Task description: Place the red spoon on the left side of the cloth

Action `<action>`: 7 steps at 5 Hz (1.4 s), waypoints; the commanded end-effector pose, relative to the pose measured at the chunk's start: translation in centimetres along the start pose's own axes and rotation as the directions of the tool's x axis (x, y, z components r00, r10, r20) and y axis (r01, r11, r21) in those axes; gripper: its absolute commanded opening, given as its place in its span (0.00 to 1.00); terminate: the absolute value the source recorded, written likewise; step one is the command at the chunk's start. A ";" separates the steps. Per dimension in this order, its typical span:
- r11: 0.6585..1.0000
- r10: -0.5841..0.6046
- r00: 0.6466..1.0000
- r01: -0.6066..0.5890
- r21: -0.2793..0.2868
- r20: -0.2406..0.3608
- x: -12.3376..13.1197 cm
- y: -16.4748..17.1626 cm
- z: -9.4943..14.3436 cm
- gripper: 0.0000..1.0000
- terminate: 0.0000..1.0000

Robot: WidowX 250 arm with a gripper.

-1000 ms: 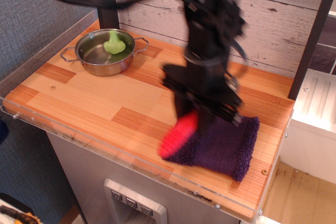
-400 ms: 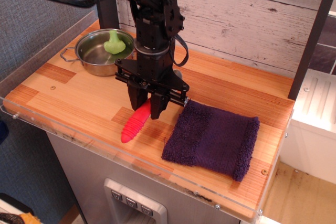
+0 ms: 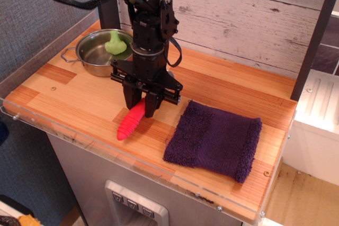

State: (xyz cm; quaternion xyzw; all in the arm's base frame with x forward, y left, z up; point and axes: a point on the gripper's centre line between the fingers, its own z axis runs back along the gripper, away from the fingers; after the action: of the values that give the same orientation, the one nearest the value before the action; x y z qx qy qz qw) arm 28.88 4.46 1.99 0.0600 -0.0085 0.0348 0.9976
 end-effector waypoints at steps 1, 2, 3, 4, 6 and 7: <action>0.999 0.031 0.999 -0.031 0.030 0.015 -0.3 2.5 0.7 0.00 0.00; 0.999 0.025 1.000 -0.025 0.036 -0.003 -0.4 2.4 0.8 1.00 0.00; 0.999 -0.028 1.000 0.027 0.040 0.008 -0.2 1.9 1.2 1.00 0.00; 0.996 -0.082 0.995 0.081 0.029 0.056 -0.5 1.1 2.8 1.00 0.00; 0.994 -0.082 0.990 0.089 -0.061 0.117 -1.0 0.7 4.2 1.00 0.00; 0.994 -0.082 0.990 0.089 -0.061 0.117 -1.0 0.7 4.2 1.00 0.00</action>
State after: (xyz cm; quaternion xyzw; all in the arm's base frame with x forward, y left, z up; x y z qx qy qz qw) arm 28.29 4.14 4.94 0.0250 -0.0441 -0.0106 0.9987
